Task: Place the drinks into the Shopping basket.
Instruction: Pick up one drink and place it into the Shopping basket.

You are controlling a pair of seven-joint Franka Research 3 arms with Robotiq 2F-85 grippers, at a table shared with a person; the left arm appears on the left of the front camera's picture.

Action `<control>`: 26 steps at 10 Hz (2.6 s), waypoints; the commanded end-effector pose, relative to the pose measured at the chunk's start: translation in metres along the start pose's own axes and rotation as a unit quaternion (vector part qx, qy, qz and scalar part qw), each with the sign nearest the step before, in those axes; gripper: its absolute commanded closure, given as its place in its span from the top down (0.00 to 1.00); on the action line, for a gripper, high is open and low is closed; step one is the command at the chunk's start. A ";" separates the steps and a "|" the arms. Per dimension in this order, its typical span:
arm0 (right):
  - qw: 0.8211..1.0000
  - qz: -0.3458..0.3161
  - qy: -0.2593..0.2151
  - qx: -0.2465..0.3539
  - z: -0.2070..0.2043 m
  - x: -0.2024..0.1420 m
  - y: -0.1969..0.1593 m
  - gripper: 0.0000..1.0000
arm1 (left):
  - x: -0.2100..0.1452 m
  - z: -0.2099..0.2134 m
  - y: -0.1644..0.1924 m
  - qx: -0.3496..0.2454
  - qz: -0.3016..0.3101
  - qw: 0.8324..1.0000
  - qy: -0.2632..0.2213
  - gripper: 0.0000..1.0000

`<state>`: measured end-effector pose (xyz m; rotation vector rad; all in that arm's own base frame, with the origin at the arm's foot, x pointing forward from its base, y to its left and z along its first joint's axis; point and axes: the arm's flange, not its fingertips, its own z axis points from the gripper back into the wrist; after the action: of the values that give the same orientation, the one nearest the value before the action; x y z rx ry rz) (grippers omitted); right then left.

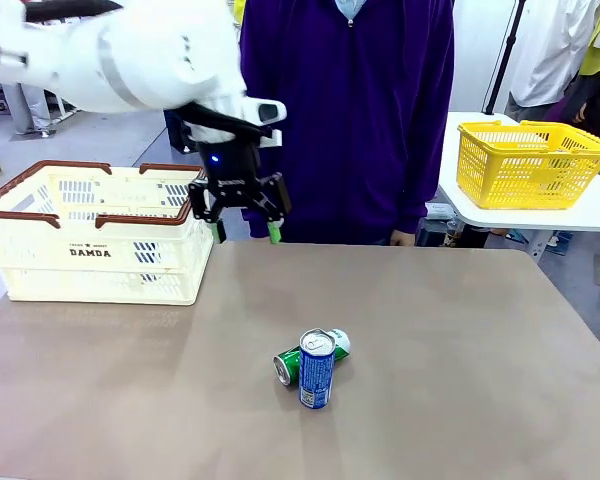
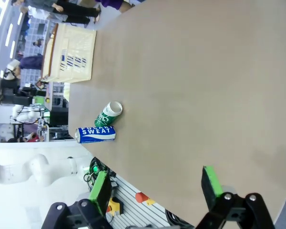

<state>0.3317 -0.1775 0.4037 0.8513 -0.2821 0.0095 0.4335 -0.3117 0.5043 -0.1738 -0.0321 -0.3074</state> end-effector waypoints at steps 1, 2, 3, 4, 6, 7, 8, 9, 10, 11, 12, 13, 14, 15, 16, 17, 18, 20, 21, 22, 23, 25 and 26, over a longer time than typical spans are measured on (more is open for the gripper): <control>1.000 -0.002 0.005 0.001 0.002 -0.002 0.002 1.00 | -0.006 0.009 0.012 -0.024 0.012 0.999 0.038 1.00; 1.000 -0.002 0.005 0.001 0.002 -0.002 0.002 1.00 | -0.006 0.009 0.012 -0.024 0.012 0.999 0.038 1.00; 1.000 -0.002 0.005 0.001 0.002 -0.002 0.002 1.00 | -0.006 0.009 0.012 -0.024 0.012 0.999 0.038 1.00; 1.000 -0.002 0.005 0.001 0.002 -0.002 0.002 1.00 | -0.002 0.000 0.002 -0.005 0.004 1.000 0.010 1.00; 1.000 -0.002 0.005 0.001 0.002 -0.002 0.002 1.00 | -0.014 -0.035 -0.019 -0.059 -0.054 0.994 -0.077 1.00; 1.000 -0.002 0.005 0.001 0.002 -0.002 0.002 1.00 | -0.020 -0.049 -0.029 -0.056 -0.070 0.992 -0.093 1.00; 1.000 -0.002 0.005 0.001 0.002 -0.002 0.002 1.00 | -0.027 -0.062 -0.038 -0.058 -0.087 0.990 -0.099 1.00; 1.000 -0.002 0.005 0.001 0.002 -0.002 0.002 1.00 | -0.034 -0.073 -0.047 -0.061 -0.110 0.988 -0.090 1.00; 1.000 -0.002 0.005 0.001 0.002 -0.002 0.002 1.00 | -0.038 -0.085 -0.053 -0.063 -0.132 0.986 -0.080 1.00; 1.000 -0.002 0.005 0.001 0.002 -0.002 0.002 1.00 | -0.036 -0.094 -0.054 -0.065 -0.152 0.984 -0.071 1.00; 1.000 -0.002 0.005 0.001 0.002 -0.002 0.002 1.00 | -0.033 -0.107 -0.057 -0.066 -0.168 0.982 -0.061 1.00; 1.000 -0.002 0.005 0.001 0.002 -0.002 0.002 1.00 | -0.030 -0.124 -0.063 -0.060 -0.190 0.979 -0.050 1.00; 1.000 -0.002 0.005 0.001 0.002 -0.002 0.002 1.00 | -0.027 -0.138 -0.068 -0.058 -0.206 0.976 -0.043 1.00; 1.000 -0.002 0.005 0.001 0.002 -0.002 0.002 1.00 | -0.023 -0.147 -0.071 -0.042 -0.203 0.977 -0.042 1.00; 1.000 -0.002 0.005 0.001 0.002 -0.002 0.002 1.00 | -0.019 -0.149 -0.072 -0.042 -0.205 0.977 -0.037 1.00; 1.000 -0.002 0.005 0.001 0.002 -0.002 0.002 1.00 | -0.017 -0.151 -0.072 -0.043 -0.204 0.977 -0.037 1.00; 1.000 -0.002 0.005 0.001 0.002 -0.002 0.002 1.00 | -0.016 -0.155 -0.074 -0.041 -0.199 0.979 -0.036 1.00; 1.000 -0.002 0.005 0.001 0.002 -0.002 0.002 1.00 | -0.017 -0.164 -0.080 -0.036 -0.201 0.978 -0.028 1.00; 1.000 -0.002 0.005 0.001 0.002 -0.002 0.002 1.00 | -0.018 -0.167 -0.083 -0.028 -0.204 0.978 -0.026 1.00; 1.000 -0.002 0.005 0.001 0.002 -0.002 0.002 1.00 | -0.017 -0.171 -0.088 -0.020 -0.212 0.977 -0.025 1.00; 1.000 -0.002 0.005 0.001 0.002 -0.002 0.002 1.00 | -0.017 -0.176 -0.092 -0.015 -0.222 0.975 -0.019 1.00; 1.000 -0.002 0.005 0.001 0.002 -0.002 0.002 1.00 | -0.017 -0.188 -0.100 0.007 -0.234 0.972 -0.012 1.00; 1.000 -0.002 0.005 0.001 0.002 -0.002 0.002 1.00 | -0.017 -0.193 -0.101 0.018 -0.236 0.972 -0.008 1.00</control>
<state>0.3316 -0.1775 0.4037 0.8521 -0.2815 0.0094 0.3842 -0.4276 0.3322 -0.1709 -0.0972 -0.7882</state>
